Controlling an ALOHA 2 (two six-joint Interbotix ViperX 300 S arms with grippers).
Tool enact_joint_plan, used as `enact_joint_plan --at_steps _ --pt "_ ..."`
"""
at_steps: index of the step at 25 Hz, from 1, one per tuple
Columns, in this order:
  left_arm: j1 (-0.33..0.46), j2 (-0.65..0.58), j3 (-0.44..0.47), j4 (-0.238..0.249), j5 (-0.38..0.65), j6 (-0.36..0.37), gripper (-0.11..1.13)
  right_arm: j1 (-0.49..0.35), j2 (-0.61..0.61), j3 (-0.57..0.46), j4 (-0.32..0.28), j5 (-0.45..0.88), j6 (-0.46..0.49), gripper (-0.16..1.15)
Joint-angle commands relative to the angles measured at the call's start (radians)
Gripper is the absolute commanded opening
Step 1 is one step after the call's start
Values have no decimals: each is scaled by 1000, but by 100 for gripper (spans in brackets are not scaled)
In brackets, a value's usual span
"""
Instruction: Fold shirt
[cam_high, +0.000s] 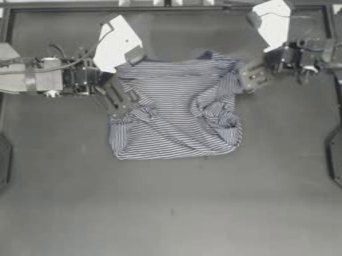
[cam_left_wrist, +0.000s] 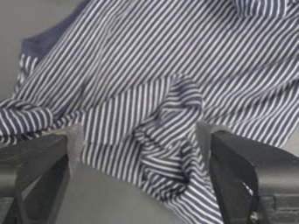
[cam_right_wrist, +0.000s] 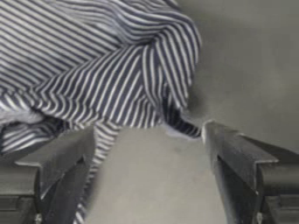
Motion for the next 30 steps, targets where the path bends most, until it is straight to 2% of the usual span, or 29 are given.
enact_joint_plan --at_steps 1,10,20,25,30 --pt "2 -41 -11 0 -3 0 102 -23 -6 8 12 -46 -3 99" --pt "2 -41 -11 2 -3 2 102 -48 69 21 29 -123 -11 98" --pt "2 -40 -11 2 -3 3 102 -87 89 57 46 -222 -11 94" --pt "2 -41 -11 0 -3 3 102 -89 118 60 55 -256 -12 73" --pt "2 -41 -11 0 -3 3 102 -86 135 61 58 -262 -12 32"
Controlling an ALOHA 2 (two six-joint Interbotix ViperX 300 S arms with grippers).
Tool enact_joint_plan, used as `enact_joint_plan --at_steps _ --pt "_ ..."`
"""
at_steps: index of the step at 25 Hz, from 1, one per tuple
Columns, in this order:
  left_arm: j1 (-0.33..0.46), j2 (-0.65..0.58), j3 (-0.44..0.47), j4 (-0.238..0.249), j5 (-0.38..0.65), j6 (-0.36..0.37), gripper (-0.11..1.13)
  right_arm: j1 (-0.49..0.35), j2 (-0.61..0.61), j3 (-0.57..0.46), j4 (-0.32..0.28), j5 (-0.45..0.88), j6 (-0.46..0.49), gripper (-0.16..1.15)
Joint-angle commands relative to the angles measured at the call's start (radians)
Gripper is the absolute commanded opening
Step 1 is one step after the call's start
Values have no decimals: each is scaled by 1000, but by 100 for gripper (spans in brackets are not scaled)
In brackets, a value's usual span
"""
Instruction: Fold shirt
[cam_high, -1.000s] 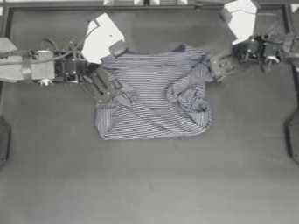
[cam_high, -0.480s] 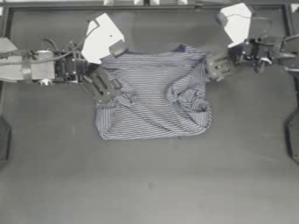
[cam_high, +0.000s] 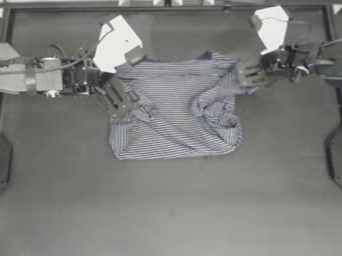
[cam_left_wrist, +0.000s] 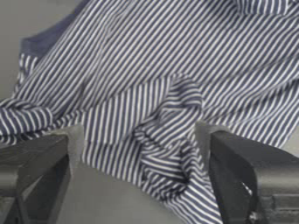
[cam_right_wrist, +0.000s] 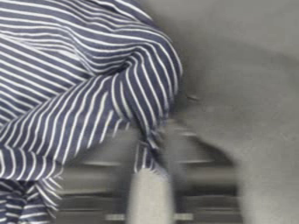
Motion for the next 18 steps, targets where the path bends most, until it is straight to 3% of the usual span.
enact_joint_plan --at_steps 1,4,10,18 --pt "2 -41 -11 2 -3 2 102 6 -12 -9 5 -2 -2 22" --pt "2 -41 -11 2 -3 2 102 11 -14 -9 6 5 -5 -3" --pt "2 -38 -11 2 -3 2 102 23 -38 -23 12 51 -9 5" --pt "2 -38 -11 2 -3 3 102 51 -106 -103 -11 163 -9 5"
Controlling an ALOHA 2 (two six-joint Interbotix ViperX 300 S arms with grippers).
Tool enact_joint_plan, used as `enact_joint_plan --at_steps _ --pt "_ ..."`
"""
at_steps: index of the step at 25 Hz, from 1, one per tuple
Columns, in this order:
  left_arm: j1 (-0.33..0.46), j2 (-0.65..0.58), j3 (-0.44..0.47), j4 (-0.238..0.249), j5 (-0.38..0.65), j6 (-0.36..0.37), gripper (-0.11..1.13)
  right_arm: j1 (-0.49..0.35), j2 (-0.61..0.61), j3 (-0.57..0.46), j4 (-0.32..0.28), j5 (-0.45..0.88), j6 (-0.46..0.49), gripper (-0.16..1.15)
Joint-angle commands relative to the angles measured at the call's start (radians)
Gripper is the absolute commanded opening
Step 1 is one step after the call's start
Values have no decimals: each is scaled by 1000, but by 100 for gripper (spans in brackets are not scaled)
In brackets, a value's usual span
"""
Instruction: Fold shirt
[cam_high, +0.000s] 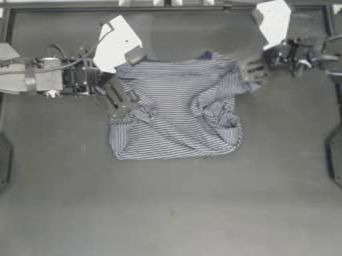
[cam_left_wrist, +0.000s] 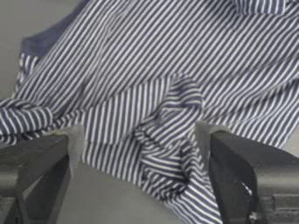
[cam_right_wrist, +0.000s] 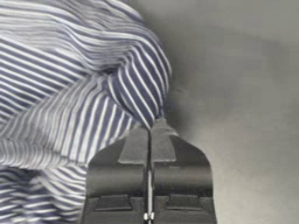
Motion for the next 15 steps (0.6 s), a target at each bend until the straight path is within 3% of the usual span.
enact_joint_plan --at_steps 1,10,15 --pt "2 -38 -11 2 -3 2 102 15 -49 -58 -6 31 -2 5" --pt "2 -38 -11 2 -5 2 102 75 -38 -209 2 84 -2 5" --pt "2 -37 -11 3 -9 2 102 97 38 -265 28 78 -3 5"
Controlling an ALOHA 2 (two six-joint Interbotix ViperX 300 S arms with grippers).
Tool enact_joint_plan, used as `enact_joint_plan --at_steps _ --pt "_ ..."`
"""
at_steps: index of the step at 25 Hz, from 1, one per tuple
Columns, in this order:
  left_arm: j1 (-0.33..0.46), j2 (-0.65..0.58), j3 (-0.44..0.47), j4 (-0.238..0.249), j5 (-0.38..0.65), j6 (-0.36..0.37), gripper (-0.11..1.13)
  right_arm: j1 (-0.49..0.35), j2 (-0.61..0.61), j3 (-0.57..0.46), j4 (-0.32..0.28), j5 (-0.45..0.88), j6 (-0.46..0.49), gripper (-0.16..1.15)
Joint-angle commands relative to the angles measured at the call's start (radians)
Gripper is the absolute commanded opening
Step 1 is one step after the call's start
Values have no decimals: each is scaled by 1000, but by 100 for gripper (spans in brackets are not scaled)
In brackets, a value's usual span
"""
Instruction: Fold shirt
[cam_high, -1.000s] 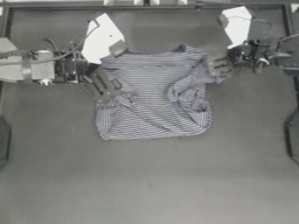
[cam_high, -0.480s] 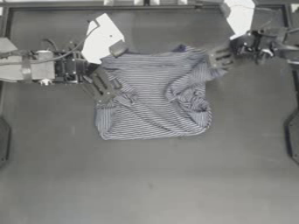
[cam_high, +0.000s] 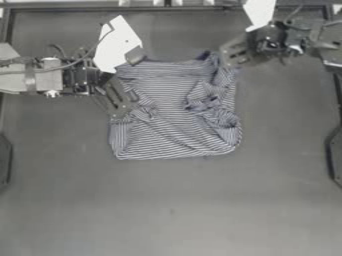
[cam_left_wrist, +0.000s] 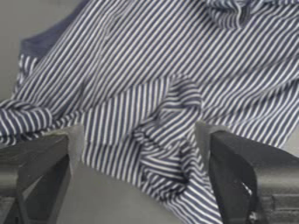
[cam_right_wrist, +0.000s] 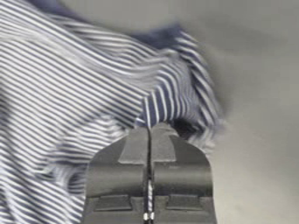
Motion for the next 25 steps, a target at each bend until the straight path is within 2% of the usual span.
enact_joint_plan --at_steps 1,8,11,14,16,19,20,25 --pt "2 -38 -9 2 -5 2 102 15 48 -63 21 -12 -3 5" --pt "2 -38 -6 2 -5 5 102 43 158 -117 84 -64 -35 5" --pt "2 -40 6 2 -6 5 102 43 178 -114 127 -100 -74 11" --pt "2 -40 15 2 -8 5 102 43 186 -118 173 -109 -120 38" --pt "2 -40 17 3 -9 5 102 41 189 -120 193 -110 -141 64" --pt "2 -41 17 3 -12 5 102 43 181 -127 187 -107 -163 101" --pt "2 -41 17 3 -12 6 102 43 173 -129 181 -107 -167 107" --pt "2 -44 15 3 -11 28 102 43 114 -132 130 -97 -176 98"
